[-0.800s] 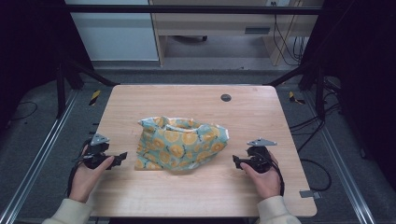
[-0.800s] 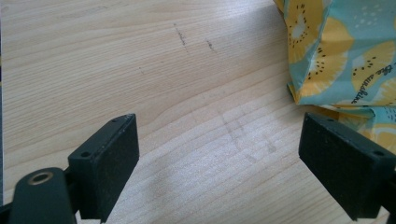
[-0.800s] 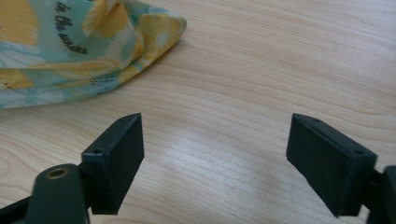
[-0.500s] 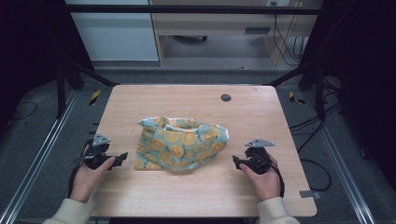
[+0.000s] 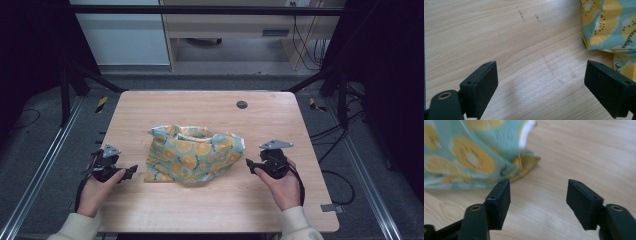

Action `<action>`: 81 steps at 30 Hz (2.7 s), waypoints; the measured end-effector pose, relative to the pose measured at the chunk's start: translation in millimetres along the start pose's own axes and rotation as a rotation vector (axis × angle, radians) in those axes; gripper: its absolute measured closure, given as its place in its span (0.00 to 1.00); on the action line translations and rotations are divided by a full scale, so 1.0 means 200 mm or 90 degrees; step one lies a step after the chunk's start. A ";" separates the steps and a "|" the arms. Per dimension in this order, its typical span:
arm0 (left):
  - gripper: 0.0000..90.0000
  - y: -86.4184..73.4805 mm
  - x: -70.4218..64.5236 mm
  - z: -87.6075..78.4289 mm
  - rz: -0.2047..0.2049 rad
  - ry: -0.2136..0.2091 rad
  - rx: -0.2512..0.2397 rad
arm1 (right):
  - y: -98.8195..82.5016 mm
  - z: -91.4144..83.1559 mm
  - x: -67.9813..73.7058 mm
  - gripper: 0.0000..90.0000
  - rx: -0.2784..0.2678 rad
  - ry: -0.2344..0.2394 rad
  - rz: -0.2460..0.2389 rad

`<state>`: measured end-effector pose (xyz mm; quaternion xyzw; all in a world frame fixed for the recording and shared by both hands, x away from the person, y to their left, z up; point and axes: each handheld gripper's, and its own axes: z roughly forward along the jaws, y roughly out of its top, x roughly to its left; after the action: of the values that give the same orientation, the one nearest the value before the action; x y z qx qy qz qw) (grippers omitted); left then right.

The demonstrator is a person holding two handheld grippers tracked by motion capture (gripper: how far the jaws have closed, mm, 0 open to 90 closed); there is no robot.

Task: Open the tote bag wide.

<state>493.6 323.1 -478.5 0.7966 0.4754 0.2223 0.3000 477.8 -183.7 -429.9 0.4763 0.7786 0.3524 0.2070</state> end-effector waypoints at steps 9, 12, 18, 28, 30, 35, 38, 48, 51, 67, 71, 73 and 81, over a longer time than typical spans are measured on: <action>0.13 0.00 -0.03 0.00 0.014 -0.001 0.006 | 0.34 -0.06 0.07 0.51 0.000 0.029 -0.044; 0.13 0.00 -0.03 0.00 0.017 0.000 0.005 | 0.44 -0.03 0.10 0.53 0.004 0.047 -0.057; 0.14 0.01 -0.03 0.00 0.020 0.000 0.005 | 0.59 0.07 0.19 0.51 0.026 0.081 -0.073; 0.14 0.01 -0.04 0.00 0.024 -0.001 0.002 | 0.61 0.27 0.26 0.45 0.110 0.102 -0.074; 0.14 0.01 -0.03 0.00 0.024 -0.001 0.002 | 0.60 0.29 0.27 0.50 0.123 0.107 -0.072; 0.14 0.01 -0.03 0.00 0.023 0.002 0.002 | 0.58 0.27 0.30 0.86 0.125 0.119 -0.092; 0.14 0.01 -0.03 0.00 0.024 0.003 0.002 | 0.57 0.24 0.32 0.99 0.110 0.130 -0.102; 0.16 0.01 -0.05 -0.02 0.032 0.003 0.000 | 0.56 0.03 0.41 1.00 0.005 0.151 -0.132; 0.17 0.02 -0.06 -0.03 0.038 0.000 -0.007 | 0.54 -0.04 0.44 1.00 -0.029 0.168 -0.137; 0.37 0.27 -0.13 -0.18 0.086 -0.040 -0.064 | 0.24 -0.18 0.62 1.00 -0.059 0.226 -0.173; 0.36 0.41 -0.16 -0.20 0.104 -0.060 -0.067 | 0.19 -0.14 0.66 1.00 -0.049 0.240 -0.180; 0.36 0.47 -0.18 -0.21 0.115 -0.059 -0.070 | 0.18 -0.13 0.67 1.00 -0.046 0.245 -0.182; 0.29 0.70 -0.26 -0.16 0.160 -0.084 -0.053 | 0.16 -0.11 0.67 1.00 -0.049 0.244 -0.186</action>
<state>536.9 233.1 -361.7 0.8498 0.3414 0.2249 0.3327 419.7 -63.1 -389.4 0.2752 0.8502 0.4319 0.1223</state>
